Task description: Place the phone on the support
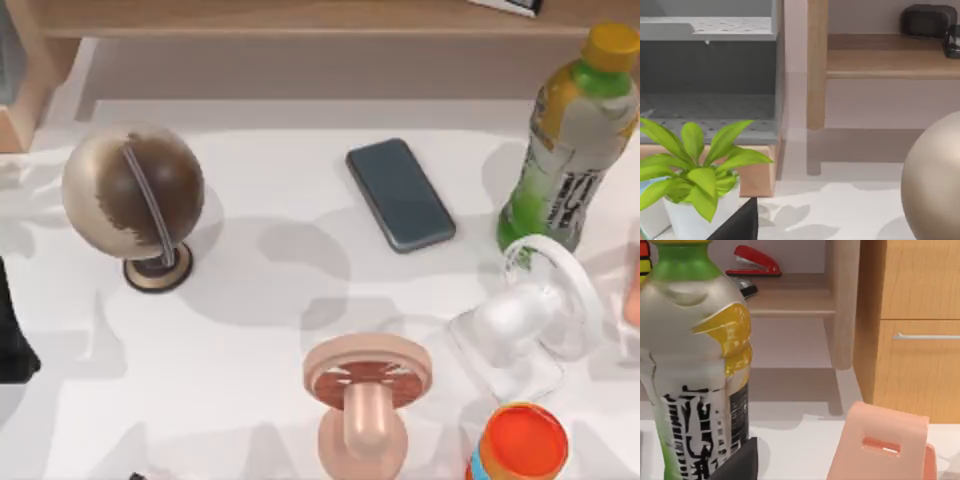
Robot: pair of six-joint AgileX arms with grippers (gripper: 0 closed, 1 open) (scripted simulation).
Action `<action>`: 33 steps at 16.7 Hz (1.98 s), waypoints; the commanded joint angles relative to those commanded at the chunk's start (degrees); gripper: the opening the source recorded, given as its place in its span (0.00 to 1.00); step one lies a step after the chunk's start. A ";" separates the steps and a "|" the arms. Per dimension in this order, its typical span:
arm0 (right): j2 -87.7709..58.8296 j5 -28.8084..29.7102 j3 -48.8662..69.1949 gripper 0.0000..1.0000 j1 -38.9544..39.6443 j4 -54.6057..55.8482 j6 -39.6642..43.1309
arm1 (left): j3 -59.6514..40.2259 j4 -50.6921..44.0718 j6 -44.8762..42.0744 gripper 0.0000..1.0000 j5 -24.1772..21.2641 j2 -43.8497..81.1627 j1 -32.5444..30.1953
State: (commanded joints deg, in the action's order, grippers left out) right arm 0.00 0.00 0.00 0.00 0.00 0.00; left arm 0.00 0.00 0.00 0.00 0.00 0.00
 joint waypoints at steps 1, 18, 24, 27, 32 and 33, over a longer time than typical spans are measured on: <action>0.00 0.00 0.00 1.00 0.00 0.00 0.00 | 0.00 0.00 0.00 1.00 0.00 0.00 0.00; -61.42 -0.82 63.46 1.00 14.50 -27.20 0.04 | 0.00 0.00 0.00 1.00 0.00 0.00 0.00; -97.96 -0.57 100.83 1.00 21.20 -46.48 -1.53 | 0.00 0.00 0.00 1.00 0.00 0.00 0.00; -115.65 -0.26 117.79 1.00 23.65 -56.43 -2.66 | 0.00 0.00 0.00 1.00 0.00 0.00 0.00; -139.89 0.51 139.60 1.00 25.84 -71.31 -4.91 | 0.00 0.00 0.00 1.00 0.00 0.00 0.00; -143.46 0.67 142.65 1.00 26.02 -73.74 -5.37 | 0.00 0.00 0.00 1.00 0.00 0.00 0.00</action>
State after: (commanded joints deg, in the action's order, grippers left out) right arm -143.46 0.67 142.65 26.02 -73.74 -5.37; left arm 0.00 0.00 0.00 0.00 0.00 0.00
